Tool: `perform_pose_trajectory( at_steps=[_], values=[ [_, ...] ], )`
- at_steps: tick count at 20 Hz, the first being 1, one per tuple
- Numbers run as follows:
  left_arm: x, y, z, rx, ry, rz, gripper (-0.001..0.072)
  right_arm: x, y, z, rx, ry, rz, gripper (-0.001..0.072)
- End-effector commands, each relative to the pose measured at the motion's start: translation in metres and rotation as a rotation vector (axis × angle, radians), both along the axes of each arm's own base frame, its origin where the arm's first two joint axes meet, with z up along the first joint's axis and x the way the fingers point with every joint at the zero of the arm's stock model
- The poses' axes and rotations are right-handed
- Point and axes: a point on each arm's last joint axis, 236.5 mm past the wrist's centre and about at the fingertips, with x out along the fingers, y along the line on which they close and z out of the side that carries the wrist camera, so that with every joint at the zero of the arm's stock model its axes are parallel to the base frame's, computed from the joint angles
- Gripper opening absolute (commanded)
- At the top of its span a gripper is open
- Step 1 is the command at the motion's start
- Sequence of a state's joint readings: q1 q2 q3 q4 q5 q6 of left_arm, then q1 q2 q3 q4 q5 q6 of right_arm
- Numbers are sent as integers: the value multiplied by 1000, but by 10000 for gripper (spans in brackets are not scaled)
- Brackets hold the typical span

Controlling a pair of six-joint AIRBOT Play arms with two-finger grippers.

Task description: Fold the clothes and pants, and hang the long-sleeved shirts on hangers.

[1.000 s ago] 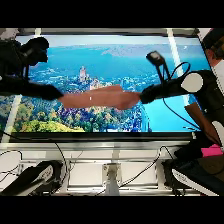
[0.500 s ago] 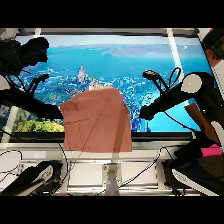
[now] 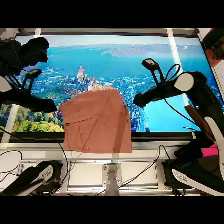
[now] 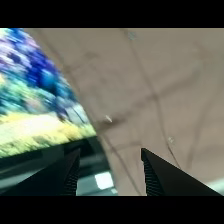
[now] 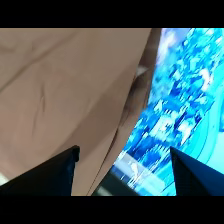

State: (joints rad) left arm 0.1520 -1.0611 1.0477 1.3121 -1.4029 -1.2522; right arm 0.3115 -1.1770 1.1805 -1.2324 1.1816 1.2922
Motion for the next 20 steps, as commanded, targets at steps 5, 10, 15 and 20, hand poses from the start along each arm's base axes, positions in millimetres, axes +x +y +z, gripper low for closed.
perform_pose_trajectory(
  at_steps=[5, 10, 15, 20],
  values=[
    [26, 46, -55, -170, -82, 283, 415, 57, 9, -61, -4, -21, -72, 611],
    [62, 18, -95, -450, -45, 359, 424, 73, 10, -68, 4, -59, -98, 592],
    [51, 10, -149, -475, 84, 337, 509, 84, -10, -67, 14, -62, -154, 592],
    [62, 14, -157, -461, 41, 345, 461, 93, -26, -63, 65, -46, -230, 591]
  ],
)
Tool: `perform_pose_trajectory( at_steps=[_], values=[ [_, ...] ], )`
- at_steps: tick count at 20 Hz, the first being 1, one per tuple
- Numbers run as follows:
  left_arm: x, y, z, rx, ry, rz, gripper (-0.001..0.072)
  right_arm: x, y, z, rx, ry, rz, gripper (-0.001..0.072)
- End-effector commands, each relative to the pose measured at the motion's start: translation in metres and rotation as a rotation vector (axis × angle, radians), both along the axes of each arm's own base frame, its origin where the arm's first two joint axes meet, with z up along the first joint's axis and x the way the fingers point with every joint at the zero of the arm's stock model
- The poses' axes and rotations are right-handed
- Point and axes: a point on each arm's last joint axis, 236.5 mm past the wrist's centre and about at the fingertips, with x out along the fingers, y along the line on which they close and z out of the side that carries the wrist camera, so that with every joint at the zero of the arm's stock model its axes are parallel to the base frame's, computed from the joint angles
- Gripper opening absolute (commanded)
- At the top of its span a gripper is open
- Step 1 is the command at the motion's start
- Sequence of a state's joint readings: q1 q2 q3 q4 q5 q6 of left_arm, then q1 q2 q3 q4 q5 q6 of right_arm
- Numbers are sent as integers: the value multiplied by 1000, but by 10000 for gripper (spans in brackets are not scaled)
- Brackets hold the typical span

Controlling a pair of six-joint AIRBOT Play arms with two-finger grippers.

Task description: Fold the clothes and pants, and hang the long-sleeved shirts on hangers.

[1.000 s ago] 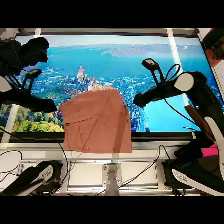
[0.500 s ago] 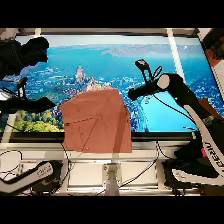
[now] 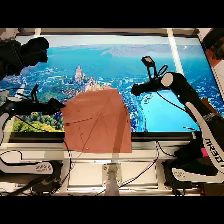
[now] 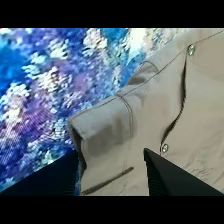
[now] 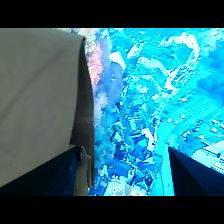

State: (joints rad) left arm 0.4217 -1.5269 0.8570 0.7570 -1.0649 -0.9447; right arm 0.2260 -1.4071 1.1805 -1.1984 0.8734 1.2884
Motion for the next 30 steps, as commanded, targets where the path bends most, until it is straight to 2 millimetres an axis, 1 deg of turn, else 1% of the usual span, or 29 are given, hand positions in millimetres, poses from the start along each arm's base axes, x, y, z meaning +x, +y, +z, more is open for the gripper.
perform_pose_trajectory(
  at_steps=[1, 3, 4, 5, 6, 7, 8, 9, 10, 13, 14, 16, 17, 19, 21, 22, 24, 25, 30],
  values=[
    [14, 2, -6, 12, -57, 12, 461, 5, -7, 2, 43, 9, -45, 591],
    [32, -8, 7, -31, -142, 23, 461, 5, -3, -2, 61, 26, -50, 589],
    [42, -12, 12, -45, -180, 40, 459, 5, 2, -5, 88, 43, -58, 568],
    [50, -14, 16, -49, -209, 55, 432, 6, 5, -9, 102, 57, -63, 561],
    [56, -18, 18, -44, -237, 52, 276, 6, 8, -13, 118, 72, -69, 560],
    [59, -24, 20, -34, -264, 30, 143, 7, 10, -18, 125, 85, -72, 559],
    [62, -31, 22, -29, -290, 4, 114, 8, 12, -23, 136, 100, -78, 554],
    [64, -39, 23, -21, -304, -23, 106, 8, 15, -28, 147, 114, -83, 553],
    [67, -47, 26, -16, -320, -53, 21, 9, 17, -32, 159, 128, -88, 553],
    [81, -74, 44, 4, -403, -160, 13, 16, 23, -44, 184, 160, -101, 553],
    [87, -80, 52, 6, -425, -178, 12, 18, 21, -48, 186, 167, -110, 553],
    [94, -89, 67, 0, -463, -211, 12, 26, 10, -55, 213, 190, -156, 553],
    [95, -92, 74, -10, -477, -229, 12, 32, 3, -58, 254, 208, -199, 553],
    [90, -98, 86, -21, -510, -281, 12, 40, -11, -63, 346, 258, -287, 553],
    [86, -101, 92, -26, -524, -308, 12, 41, -25, -73, 392, 307, -339, 553],
    [86, -101, 93, -28, -525, -309, 12, 38, -29, -79, 392, 328, -335, 553],
    [85, -103, 92, -29, -524, -313, 12, 31, -27, -88, 383, 355, -295, 553],
    [85, -104, 92, -30, -524, -314, 12, 28, -23, -91, 388, 370, -286, 554],
    [85, -105, 92, -31, -524, -317, 12, 25, -5, -103, 417, 411, -256, 553]
  ],
)
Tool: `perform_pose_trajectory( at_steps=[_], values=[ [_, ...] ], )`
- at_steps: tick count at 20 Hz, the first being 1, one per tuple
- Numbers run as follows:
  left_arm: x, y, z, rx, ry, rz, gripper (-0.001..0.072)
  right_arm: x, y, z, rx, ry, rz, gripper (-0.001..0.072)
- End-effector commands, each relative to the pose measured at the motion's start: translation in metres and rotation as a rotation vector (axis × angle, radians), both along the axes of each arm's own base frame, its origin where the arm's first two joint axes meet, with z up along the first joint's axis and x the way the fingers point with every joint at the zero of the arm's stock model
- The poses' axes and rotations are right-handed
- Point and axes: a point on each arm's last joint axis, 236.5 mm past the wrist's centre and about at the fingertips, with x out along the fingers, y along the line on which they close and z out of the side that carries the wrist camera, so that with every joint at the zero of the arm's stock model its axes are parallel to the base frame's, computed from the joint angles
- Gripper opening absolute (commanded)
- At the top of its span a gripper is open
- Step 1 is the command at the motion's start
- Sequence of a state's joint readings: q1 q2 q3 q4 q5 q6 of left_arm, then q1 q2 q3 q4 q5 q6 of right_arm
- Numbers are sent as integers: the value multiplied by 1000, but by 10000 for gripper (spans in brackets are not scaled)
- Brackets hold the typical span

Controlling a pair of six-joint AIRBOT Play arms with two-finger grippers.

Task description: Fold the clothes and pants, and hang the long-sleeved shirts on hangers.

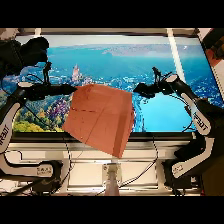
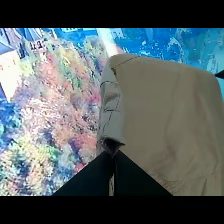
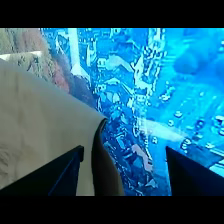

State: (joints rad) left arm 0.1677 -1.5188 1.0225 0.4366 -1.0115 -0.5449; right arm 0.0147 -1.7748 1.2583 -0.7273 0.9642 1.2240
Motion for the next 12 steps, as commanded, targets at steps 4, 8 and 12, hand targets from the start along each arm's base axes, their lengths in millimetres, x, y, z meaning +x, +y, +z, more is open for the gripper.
perform_pose_trajectory(
  at_steps=[4, 8, 12],
  values=[
    [0, -1, 1, 0, -3, -6, 12, 3, 29, -12, 15, 10, 68, 551],
    [1, 0, 1, 3, -6, 0, 12, 2, 42, -15, 25, 15, 88, 385],
    [14, 10, -2, 36, -31, 58, 12, 3, 49, -3, 50, -20, 143, 205]
  ],
)
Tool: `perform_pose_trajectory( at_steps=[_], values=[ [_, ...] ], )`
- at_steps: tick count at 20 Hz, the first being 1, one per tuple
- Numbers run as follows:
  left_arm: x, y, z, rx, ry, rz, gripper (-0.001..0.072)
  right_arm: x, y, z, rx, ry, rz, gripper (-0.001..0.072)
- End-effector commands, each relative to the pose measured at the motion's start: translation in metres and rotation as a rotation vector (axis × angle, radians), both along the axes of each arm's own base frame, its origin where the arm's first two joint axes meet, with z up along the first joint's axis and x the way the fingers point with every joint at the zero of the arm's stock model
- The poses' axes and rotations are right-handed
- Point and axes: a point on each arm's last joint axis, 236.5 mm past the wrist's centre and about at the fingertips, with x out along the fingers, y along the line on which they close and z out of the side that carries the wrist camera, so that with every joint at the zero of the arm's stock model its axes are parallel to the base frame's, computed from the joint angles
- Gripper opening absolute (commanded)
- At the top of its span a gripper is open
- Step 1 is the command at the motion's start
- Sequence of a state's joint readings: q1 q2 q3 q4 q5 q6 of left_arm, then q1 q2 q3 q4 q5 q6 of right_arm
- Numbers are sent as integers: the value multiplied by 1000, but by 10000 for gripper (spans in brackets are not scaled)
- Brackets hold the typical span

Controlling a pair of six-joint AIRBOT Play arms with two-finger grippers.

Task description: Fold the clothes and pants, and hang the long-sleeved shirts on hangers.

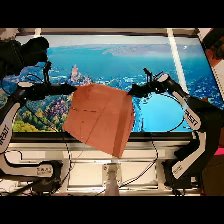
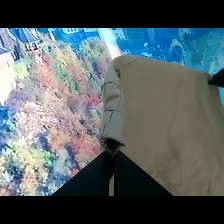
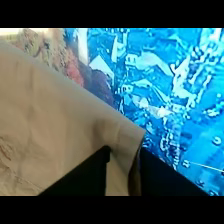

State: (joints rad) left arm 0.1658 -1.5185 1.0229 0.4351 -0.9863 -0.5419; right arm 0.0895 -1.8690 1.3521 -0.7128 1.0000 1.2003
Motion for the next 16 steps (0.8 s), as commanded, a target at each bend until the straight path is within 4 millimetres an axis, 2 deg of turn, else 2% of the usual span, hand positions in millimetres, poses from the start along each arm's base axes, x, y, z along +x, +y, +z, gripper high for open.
perform_pose_trajectory(
  at_steps=[1, 2, 3, 6, 8, 10, 12, 14, 16],
  values=[
    [14, 12, -2, 36, -28, 61, 12, 11, 11, 17, 42, -69, 36, 124],
    [19, 17, -3, 51, -39, 87, 12, 21, 12, 24, 45, -115, 38, 34],
    [25, 23, -4, 68, -51, 115, 12, 33, 11, 33, 39, -171, 39, 15],
    [37, 33, -2, 91, -88, 170, 12, 64, 11, 66, 26, -313, 53, 15],
    [44, 29, 12, 97, -189, 131, 11, 73, 14, 91, 20, -408, 112, 14],
    [50, 25, 36, 156, -362, 55, 11, 79, 14, 117, -8, -512, 175, 13],
    [53, 26, 60, 193, -475, 29, 10, 83, 4, 137, -83, -591, 203, 12],
    [52, 31, 73, 227, -528, 20, 10, 79, -9, 153, -172, -641, 247, 11],
    [49, 31, 83, 284, -594, -26, 10, 66, -9, 168, -202, -663, 294, 11]
  ],
)
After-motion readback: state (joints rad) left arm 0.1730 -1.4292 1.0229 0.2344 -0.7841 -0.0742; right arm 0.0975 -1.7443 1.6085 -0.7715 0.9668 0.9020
